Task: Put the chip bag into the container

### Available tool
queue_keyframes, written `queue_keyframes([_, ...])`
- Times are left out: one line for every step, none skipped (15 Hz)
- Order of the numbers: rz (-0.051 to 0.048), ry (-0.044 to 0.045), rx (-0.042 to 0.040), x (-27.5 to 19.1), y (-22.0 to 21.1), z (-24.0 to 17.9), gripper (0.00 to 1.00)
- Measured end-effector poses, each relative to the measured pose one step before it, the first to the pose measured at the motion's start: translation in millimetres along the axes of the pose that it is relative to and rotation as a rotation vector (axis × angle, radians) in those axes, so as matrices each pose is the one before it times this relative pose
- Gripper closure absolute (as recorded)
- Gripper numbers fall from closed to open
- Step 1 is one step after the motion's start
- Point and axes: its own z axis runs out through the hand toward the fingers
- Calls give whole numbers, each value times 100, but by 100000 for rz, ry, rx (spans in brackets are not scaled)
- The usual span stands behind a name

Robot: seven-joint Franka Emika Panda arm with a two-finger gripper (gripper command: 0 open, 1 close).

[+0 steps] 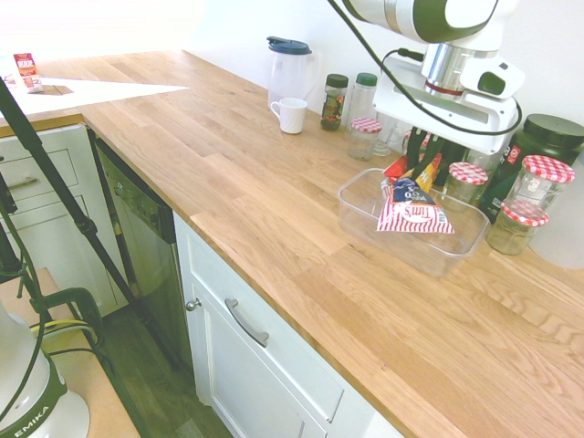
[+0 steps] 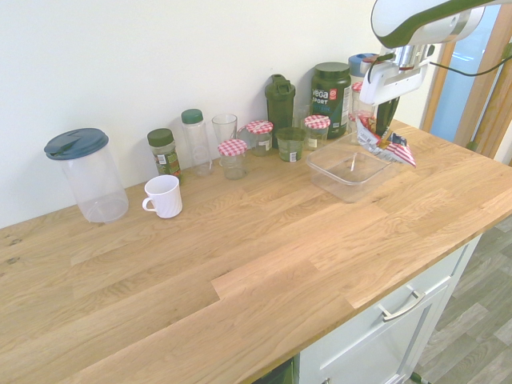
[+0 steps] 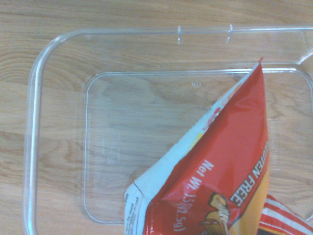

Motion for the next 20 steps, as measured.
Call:
queue_keyframes([-255, -728, -613, 248, -118, 980, 100])
queue_keyframes([-107, -434, -466, 276, -150, 781, 100])
queue_keyframes([-130, -350, -400, 277, -218, 582, 100])
queue_keyframes([-217, -240, -288, 202, -242, 395, 100])
queue_keyframes([-122, -235, -288, 219, -262, 320, 0])
queue_keyframes([117, -481, -422, 232, -243, 311, 0])
queue_keyframes([7, -511, -568, 224, -274, 355, 0])
queue_keyframes([195, -419, -430, 247, -266, 311, 0])
queue_keyframes([357, -415, -411, 245, -187, 247, 0])
queue_keyframes([160, -592, -687, 226, -206, 249, 0])
queue_keyframes([137, -386, -672, 153, -189, 274, 0])
queue_keyframes([-43, -185, -679, 128, -178, 145, 0])
queue_keyframes([-132, -128, -814, 53, -194, 109, 0])
queue_keyframes([88, -31, -547, -35, -172, 71, 0])
queue_keyframes([64, 138, -582, -51, -118, 52, 0])
queue_keyframes([16, 253, -537, -75, -156, -4, 0])
queue_keyframes([-13, 201, -180, -102, -229, -46, 0])
queue_keyframes([-19, 411, 175, -91, -212, -232, 0])
queue_keyframes([-93, 836, 446, -178, -249, -587, 0])
queue_keyframes([-304, 1400, 784, -362, -340, -1042, 0])
